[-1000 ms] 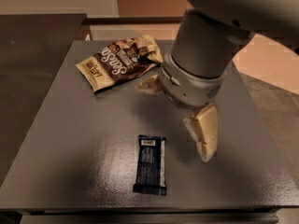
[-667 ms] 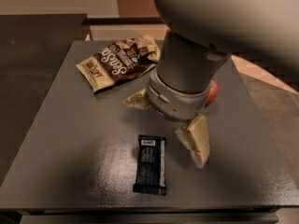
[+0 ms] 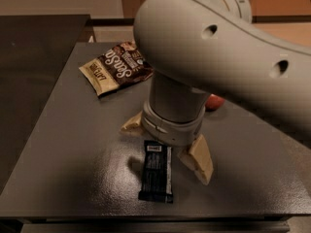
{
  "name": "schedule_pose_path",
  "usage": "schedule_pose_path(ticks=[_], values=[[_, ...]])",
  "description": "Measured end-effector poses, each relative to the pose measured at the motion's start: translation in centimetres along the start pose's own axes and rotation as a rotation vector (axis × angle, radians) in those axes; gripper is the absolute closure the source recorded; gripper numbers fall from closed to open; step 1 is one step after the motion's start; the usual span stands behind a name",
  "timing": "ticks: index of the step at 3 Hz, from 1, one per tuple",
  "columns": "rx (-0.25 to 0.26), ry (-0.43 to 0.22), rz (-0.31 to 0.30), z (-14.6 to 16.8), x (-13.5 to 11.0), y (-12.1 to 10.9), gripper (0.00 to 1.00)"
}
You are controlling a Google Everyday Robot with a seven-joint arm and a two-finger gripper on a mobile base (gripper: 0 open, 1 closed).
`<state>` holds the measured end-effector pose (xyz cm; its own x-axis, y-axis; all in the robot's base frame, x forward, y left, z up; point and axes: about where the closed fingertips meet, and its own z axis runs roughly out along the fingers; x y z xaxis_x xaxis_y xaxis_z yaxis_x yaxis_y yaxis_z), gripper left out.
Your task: Move rxbar blueberry near apple
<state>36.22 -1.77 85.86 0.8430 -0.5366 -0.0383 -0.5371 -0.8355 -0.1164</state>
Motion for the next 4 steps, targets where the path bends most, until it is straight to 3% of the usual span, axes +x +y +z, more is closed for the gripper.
schedule_pose_path(ticks=[2, 4], values=[[-0.057, 0.020, -0.055, 2.0, -0.4, 0.6, 0.00], [-0.093, 0.040, -0.075, 2.4, -0.5, 0.7, 0.41]])
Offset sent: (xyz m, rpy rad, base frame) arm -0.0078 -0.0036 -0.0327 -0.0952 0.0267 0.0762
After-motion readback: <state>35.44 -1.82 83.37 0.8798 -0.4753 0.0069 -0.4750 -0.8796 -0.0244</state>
